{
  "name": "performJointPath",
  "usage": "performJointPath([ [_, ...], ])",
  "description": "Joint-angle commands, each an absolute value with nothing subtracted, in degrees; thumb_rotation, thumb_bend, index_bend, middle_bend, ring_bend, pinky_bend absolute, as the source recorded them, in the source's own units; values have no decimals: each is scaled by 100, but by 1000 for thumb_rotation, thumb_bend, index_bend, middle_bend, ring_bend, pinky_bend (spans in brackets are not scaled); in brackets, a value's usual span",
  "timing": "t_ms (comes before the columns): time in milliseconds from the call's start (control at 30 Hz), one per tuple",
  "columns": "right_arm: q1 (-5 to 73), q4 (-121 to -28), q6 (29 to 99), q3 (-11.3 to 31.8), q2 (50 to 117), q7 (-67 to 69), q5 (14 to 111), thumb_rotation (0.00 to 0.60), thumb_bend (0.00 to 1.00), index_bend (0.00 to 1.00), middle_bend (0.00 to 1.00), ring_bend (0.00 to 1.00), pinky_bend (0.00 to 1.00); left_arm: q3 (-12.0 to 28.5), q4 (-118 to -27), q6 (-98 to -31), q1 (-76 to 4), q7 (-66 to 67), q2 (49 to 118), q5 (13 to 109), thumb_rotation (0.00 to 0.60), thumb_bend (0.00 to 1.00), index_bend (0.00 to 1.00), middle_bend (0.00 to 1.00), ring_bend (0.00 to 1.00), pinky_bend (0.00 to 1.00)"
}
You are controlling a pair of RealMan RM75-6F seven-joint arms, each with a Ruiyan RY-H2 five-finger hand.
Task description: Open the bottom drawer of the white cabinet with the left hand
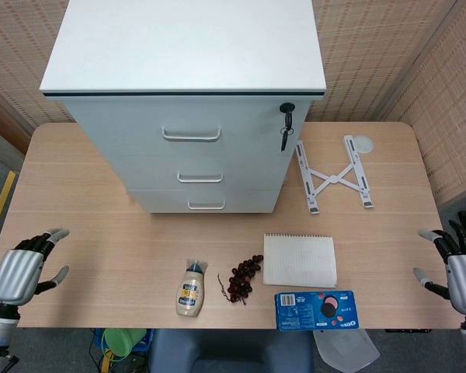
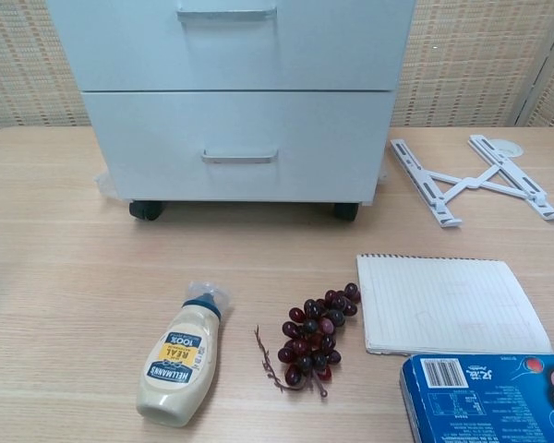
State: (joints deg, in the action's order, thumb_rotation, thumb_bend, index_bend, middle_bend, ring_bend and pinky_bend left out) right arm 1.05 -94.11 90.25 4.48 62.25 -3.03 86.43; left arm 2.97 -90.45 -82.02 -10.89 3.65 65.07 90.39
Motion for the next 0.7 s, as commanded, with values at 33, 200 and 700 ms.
performJointPath([
  [33,89,-9423,9026,445,6195,-315,8626,600,151,261,291,160,169,250,-9088,-8011,-1274,64,6421,9228,600,264,245,456,550,689],
  [200,75,-9455,9029,459,6138,-333,8600,600,151,261,291,159,169,205,-9103,-7639,-1628,-374,6353,9497,600,327,261,723,777,863],
  [700,49,-9538,8987,420,6049,-308,8617,600,151,261,291,160,169,364,-8849,-6751,-2763,-615,7008,9871,600,561,256,928,990,1000],
])
